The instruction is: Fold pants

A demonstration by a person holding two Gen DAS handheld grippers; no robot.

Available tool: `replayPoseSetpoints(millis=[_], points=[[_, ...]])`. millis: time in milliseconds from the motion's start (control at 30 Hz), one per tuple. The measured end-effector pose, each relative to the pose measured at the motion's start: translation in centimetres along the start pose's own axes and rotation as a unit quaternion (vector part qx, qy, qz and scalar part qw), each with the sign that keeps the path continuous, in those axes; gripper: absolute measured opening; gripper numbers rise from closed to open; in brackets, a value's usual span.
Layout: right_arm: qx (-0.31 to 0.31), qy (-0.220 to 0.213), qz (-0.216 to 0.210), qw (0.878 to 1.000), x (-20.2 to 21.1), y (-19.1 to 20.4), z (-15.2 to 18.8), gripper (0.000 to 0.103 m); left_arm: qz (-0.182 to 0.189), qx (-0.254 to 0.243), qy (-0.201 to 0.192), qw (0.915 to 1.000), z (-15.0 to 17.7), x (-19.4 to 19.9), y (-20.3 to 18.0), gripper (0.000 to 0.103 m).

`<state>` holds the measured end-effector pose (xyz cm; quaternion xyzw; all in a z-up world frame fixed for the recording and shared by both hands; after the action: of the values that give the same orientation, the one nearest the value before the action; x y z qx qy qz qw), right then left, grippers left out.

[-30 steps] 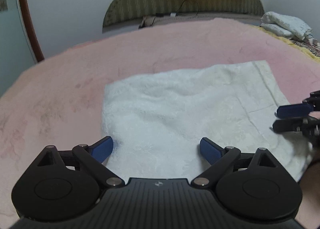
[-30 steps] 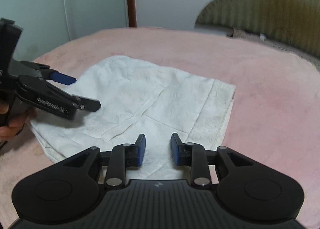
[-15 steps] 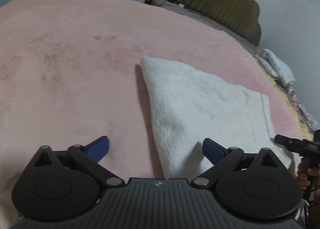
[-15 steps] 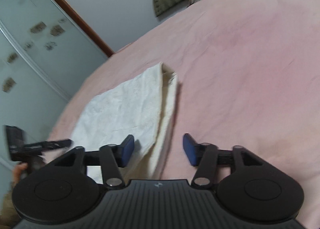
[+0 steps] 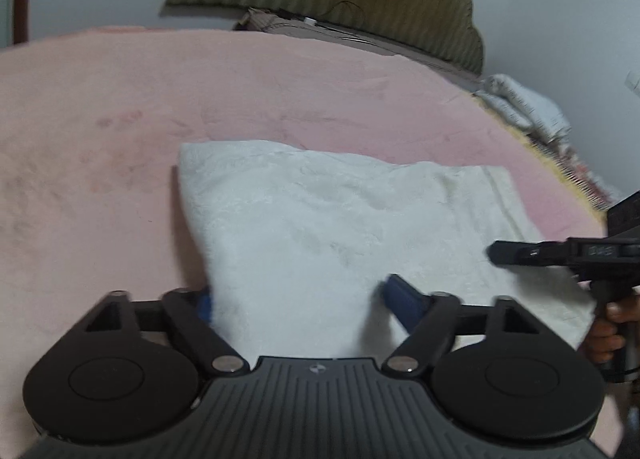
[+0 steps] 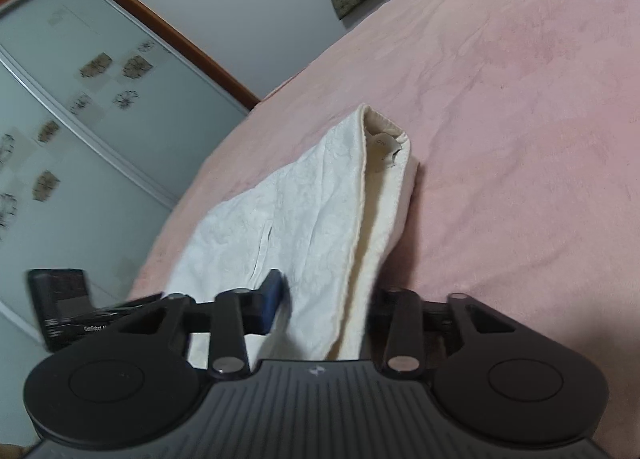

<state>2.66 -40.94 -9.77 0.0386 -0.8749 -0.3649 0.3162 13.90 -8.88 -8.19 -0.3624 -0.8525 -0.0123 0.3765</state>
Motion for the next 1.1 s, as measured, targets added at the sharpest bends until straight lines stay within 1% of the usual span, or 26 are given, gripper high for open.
replayPoseSetpoints(millis=[33,67,100,167,233,300,400,567,700,833,967,1100], points=[[0.007,-0.004,0.006,1.000,0.2,0.3,0.2,0.032,-0.006,-0.002,-0.006,1.0000,0.1,0.3,-0.1,0.061],[0.013,-0.009,0.011,1.000,0.5,0.6,0.4,0.029,-0.014,0.000,-0.017,0.9998,0.2,0.8,0.0,0.047],[0.017,-0.015,0.014,1.000,0.8,1.0,0.6,0.027,-0.023,0.002,-0.022,0.9995,0.2,1.1,0.0,0.036],[0.028,-0.026,0.016,0.999,1.4,1.9,0.7,0.022,-0.021,0.017,-0.033,0.9991,0.0,1.8,0.2,0.028],[0.035,-0.034,0.011,0.999,2.0,3.1,0.7,0.021,-0.014,0.032,-0.046,0.9984,-0.1,2.5,0.6,0.023],[0.053,-0.040,0.011,0.998,2.5,4.3,0.5,0.021,-0.014,0.035,-0.057,0.9977,-0.1,3.2,0.6,0.017],[0.078,-0.047,0.015,0.996,2.9,6.2,0.2,0.021,-0.014,0.033,-0.073,0.9967,-0.2,4.4,0.2,0.015],[0.108,-0.059,0.015,0.992,3.7,8.8,-0.3,0.021,-0.016,0.030,-0.105,0.9939,-0.9,7.1,0.3,0.014],[0.132,-0.066,-0.006,0.989,3.4,11.4,-1.0,0.021,-0.049,0.017,-0.135,0.9895,-1.6,9.2,1.3,0.014],[0.156,-0.064,-0.024,0.985,1.7,14.0,-2.1,0.021,-0.074,0.019,-0.149,0.9859,-2.7,11.0,3.2,0.014],[0.169,-0.058,-0.043,0.983,-1.0,16.1,-3.3,0.021,-0.112,0.010,-0.153,0.9818,-4.0,12.0,5.3,0.014],[0.174,-0.052,-0.053,0.982,-4.3,17.7,-4.3,0.021,-0.147,0.009,-0.140,0.9791,-5.5,11.8,7.0,0.014]])
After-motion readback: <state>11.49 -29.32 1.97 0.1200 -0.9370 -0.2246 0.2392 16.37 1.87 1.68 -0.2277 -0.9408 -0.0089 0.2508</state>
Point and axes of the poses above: each gripper's, at about its wrist camera, not at the fingertips, and x roughly against the way its jaws point, y to its left, z to its underside, the point moved 2 cm from there along -x, roughly the way its jaws point, and after that the axes turned 4 degrees about z, right-handed, at the moved point
